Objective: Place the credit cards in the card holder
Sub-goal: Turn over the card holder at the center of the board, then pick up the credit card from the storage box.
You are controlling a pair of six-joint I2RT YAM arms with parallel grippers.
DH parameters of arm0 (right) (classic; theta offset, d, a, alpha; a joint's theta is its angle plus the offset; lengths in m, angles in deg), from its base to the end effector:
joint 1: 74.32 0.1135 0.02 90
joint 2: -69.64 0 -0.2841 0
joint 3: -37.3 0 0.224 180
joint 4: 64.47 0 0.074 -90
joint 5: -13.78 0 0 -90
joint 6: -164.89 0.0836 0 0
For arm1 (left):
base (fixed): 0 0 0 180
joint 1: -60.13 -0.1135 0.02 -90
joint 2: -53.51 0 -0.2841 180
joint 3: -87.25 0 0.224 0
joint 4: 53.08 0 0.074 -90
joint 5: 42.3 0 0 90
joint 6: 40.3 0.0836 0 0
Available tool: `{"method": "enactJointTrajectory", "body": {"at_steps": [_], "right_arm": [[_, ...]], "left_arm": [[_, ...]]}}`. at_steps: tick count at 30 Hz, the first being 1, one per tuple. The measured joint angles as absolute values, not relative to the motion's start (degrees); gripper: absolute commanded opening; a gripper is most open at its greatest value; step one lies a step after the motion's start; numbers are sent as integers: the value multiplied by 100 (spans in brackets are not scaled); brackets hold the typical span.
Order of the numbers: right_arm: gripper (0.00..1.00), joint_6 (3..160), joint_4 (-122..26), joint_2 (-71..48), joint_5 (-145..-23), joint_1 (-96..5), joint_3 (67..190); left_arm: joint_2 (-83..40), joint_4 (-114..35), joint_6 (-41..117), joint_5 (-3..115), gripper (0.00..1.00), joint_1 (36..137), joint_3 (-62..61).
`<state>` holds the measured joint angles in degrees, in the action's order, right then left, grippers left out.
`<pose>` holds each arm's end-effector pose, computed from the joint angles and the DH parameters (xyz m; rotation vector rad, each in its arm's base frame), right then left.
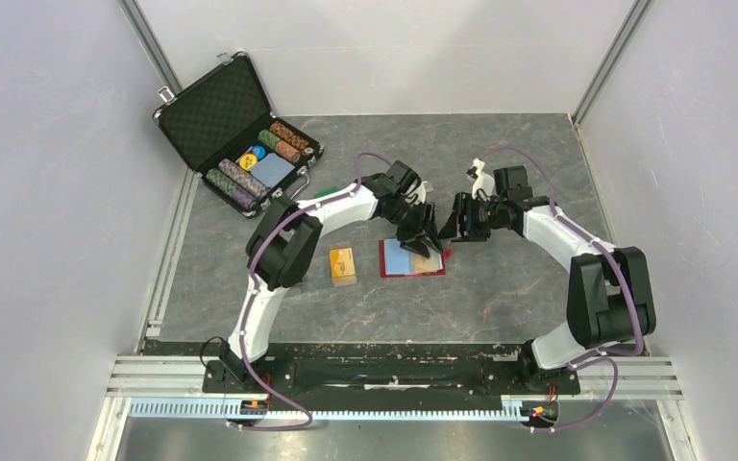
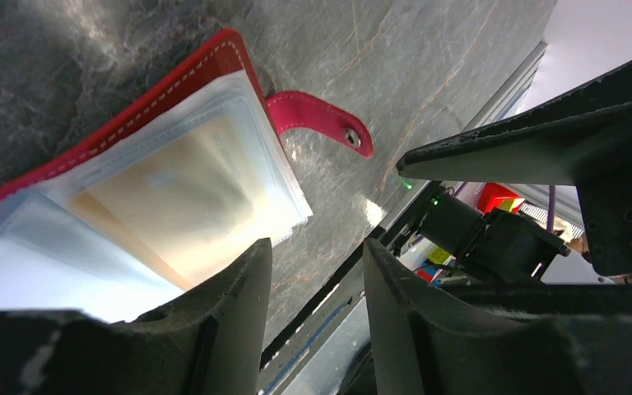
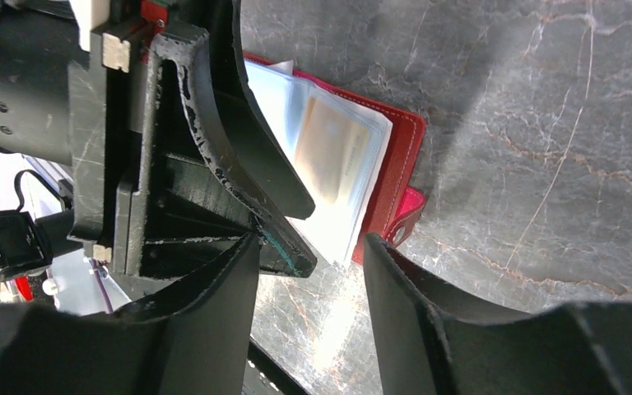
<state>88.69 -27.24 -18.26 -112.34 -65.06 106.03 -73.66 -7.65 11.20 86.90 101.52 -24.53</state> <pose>0.2877 0.0968 0.2060 -0.1487 2.5386 0.9613 0.3216 -0.3539 0.1593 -0.3320 -2.8093 1.2397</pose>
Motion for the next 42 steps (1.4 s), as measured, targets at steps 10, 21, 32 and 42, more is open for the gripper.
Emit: {"method": "enactJointTrajectory", "body": {"at_steps": [10,21,32,42], "right_arm": [[61,8963,-2766,-1961,-11243,-6119,11166],[66,9273,-2914,-2814,-11278,-4913,12006],[68,9549,-3142,-3233,-11420,-4244,12205],[69,9544,-3175,-3233,-11411,-4255,12192]], "left_arm": [[-5727,-2805,452,8861,53,9153,-206],[-3557,-2995,436,8638,55,7798,1763],[-2525,-731,1256,6970,54,7824,1798],[-3482,-324,1459,6568,46,7898,1800]]}}
